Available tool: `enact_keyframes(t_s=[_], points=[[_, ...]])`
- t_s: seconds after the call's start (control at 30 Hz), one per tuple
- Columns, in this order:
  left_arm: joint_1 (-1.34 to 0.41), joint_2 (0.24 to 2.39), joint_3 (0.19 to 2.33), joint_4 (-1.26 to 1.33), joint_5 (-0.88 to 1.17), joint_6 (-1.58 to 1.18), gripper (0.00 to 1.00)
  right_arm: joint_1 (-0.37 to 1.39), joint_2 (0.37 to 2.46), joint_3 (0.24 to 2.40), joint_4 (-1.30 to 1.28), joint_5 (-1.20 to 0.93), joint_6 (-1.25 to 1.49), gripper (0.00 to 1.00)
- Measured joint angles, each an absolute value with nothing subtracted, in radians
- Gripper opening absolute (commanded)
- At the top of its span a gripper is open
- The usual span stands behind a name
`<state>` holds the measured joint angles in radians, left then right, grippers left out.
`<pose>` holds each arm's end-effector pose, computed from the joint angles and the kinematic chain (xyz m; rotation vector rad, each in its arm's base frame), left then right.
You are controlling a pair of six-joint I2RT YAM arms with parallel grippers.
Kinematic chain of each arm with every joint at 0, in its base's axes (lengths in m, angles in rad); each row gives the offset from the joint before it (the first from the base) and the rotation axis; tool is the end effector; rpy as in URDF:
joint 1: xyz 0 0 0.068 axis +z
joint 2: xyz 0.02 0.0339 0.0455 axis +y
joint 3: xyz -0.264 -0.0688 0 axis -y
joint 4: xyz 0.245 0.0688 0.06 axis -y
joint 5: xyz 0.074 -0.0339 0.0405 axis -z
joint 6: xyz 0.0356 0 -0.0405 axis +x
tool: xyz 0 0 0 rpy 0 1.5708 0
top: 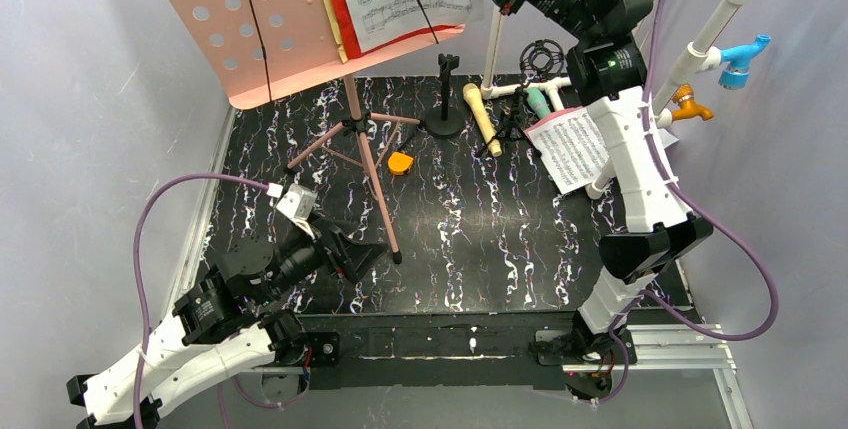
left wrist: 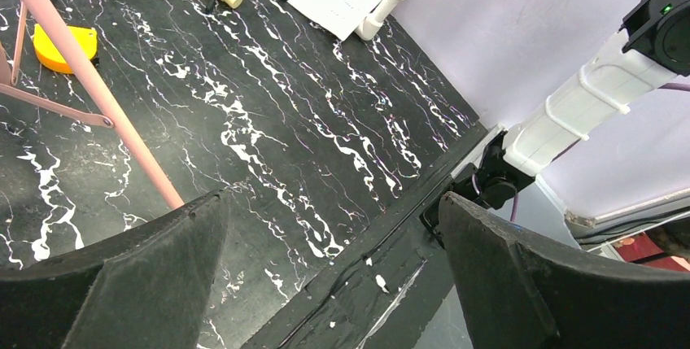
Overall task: Pack up the instrument practice props
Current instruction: Pick up the sheet music from the music stand.
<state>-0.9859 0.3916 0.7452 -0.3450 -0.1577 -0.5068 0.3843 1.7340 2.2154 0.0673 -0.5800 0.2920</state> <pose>0.0567 -0.0755 0.3563 0.2647 1.6402 -1.0381 0.3086 0.1459 0.5947 -0.5935 1.0010 0.8969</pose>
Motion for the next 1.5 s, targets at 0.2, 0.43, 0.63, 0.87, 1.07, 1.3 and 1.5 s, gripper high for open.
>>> enact_keyframes(t_s=[0.2,0.43,0.63,0.87,1.07,1.3,1.5], points=[[-0.986,0.384,0.745,-0.345,-0.158,-0.511,1.0,0.356,1.729,2.234,0.046,-0.54,0.26,0.01],[-0.986,0.384,0.745,-0.345,-0.158,-0.515,1.0,0.335,1.718,2.257,0.044,-0.525,0.247,0.01],[-0.986,0.383,0.745,-0.345,-0.158,-0.517,1.0,0.321,1.71,2.271,0.042,-0.517,0.237,0.01],[-0.986,0.381,0.745,-0.347,-0.157,-0.518,1.0,0.278,1.707,2.289,0.059,-0.498,0.266,0.01],[-0.986,0.373,0.745,-0.349,-0.157,-0.519,1.0,0.22,1.7,2.289,0.097,-0.499,0.331,0.01],[-0.986,0.371,0.745,-0.35,-0.157,-0.526,1.0,0.197,1.675,2.289,0.14,-0.509,0.387,0.01],[-0.986,0.369,0.745,-0.353,-0.157,-0.53,1.0,0.178,1.642,2.277,0.174,-0.529,0.422,0.01]])
